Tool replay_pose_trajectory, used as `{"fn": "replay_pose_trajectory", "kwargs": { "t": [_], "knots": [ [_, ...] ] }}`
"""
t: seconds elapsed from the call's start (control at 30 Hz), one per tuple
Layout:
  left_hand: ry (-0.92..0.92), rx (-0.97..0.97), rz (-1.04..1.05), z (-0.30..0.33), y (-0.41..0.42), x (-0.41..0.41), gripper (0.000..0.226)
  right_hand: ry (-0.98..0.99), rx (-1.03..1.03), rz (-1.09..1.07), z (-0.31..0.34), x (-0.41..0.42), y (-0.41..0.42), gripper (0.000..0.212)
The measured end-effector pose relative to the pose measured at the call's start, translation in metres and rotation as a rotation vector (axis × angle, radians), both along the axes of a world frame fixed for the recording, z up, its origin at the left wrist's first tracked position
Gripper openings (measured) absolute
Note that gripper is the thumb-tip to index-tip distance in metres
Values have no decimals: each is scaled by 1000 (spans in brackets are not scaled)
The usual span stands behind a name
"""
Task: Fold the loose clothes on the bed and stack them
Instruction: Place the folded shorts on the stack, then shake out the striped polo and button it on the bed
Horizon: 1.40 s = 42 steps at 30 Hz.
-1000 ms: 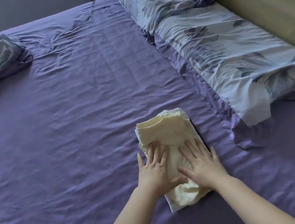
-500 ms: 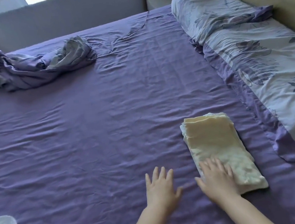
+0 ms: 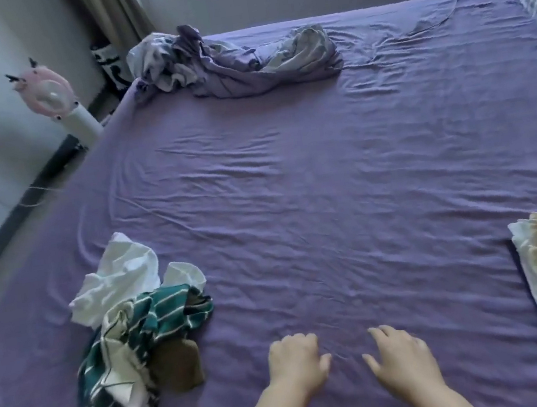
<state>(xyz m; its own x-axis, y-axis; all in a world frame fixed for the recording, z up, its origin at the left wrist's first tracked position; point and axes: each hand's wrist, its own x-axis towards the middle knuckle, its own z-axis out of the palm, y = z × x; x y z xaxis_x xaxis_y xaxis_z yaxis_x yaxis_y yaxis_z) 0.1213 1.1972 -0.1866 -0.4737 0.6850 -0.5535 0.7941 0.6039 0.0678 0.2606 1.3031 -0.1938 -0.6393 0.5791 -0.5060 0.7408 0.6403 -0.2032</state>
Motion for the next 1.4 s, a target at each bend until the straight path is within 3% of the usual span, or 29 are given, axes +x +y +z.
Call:
{"fn": "replay_pose_trajectory", "kwargs": {
  "t": [0.33,0.5,0.73,0.83,1.0,1.13,1.23,1.4],
  "knots": [
    [109,49,179,18,-125,-116,41,54,-67,252,9,-135,-98,45],
    [300,278,296,26,-163,-174,32,157,-51,347,14,-203,-131,43],
    [335,288,669,13,-196,-245,64,344,-56,331,11,-283,-152,61],
    [250,276,817,5,-201,-265,64,350,-69,353,5,-311,-157,63],
    [107,280,863,-12,-199,-282,54,278,-154,402,-13,-337,-166,72],
    [-135,609,1090,-7,-194,-287,30,348,-241,272,-17,-336,-164,77],
    [-381,805,1155,19,-187,-291,12,394,-273,172,-1,-326,-149,62],
    [-701,932,1146,91,-145,-292,25,458,-266,61,66,-300,-98,50]
  ]
}}
